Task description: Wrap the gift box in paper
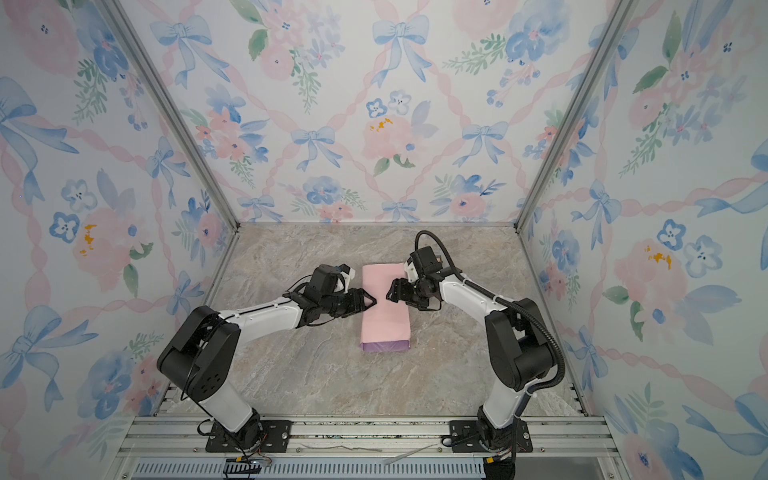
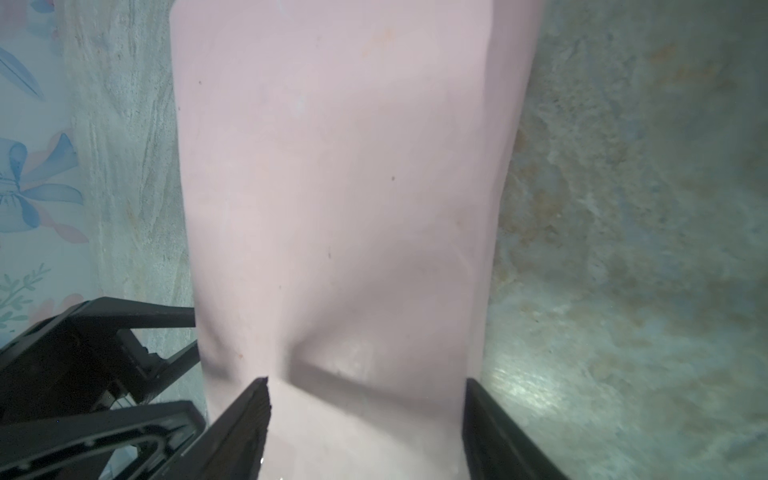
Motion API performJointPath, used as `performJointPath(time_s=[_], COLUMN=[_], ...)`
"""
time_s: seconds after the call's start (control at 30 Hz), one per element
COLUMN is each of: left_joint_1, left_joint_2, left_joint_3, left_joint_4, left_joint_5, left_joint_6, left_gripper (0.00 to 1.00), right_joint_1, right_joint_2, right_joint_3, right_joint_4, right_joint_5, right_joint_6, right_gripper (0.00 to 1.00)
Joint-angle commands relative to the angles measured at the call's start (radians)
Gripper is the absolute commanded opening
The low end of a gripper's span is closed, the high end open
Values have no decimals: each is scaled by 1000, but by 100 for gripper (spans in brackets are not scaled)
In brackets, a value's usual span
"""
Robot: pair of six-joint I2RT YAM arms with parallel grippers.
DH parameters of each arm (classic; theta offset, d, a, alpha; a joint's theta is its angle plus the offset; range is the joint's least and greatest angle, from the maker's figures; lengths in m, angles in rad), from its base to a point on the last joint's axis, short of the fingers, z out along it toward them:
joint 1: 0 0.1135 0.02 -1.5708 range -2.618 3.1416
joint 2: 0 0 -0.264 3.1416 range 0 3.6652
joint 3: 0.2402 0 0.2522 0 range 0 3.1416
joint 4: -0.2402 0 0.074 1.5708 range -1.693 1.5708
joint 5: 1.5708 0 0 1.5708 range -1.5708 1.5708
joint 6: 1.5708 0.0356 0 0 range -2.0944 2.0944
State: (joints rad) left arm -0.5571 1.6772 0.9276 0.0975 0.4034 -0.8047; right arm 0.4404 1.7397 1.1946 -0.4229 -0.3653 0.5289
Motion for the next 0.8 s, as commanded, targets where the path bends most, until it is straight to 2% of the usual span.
performJointPath(time_s=[0.0, 0.07, 0.17, 0.43, 0.57, 0.77], left_joint_1=[-6, -6, -6, -6, -7, -9], left_joint_2=[18, 18, 17, 19, 19, 14], left_joint_3=[26, 25, 21, 24, 36, 62], left_joint_4=[-42, -58, -71, -69, -72, -85], left_joint_5=[-27, -46, -57, -55, -51, -59], left_joint_6=[36, 42, 51, 62, 73, 90], left_gripper=[61, 61, 60, 60, 59, 64], right_joint_1=[0, -9, -30, -36, -33, -32], right_joint_2=[2, -10, -32, 47, 75, 69], right_joint_3=[5, 13, 13, 45, 56, 39], right_joint_4=[-31, -66, -97, -70, -76, -84], right_joint_5=[8, 33, 53, -31, -32, -14], right_joint_6=[0, -13, -27, -33, -39, -34], right_gripper=[72, 73, 79, 78, 70, 49])
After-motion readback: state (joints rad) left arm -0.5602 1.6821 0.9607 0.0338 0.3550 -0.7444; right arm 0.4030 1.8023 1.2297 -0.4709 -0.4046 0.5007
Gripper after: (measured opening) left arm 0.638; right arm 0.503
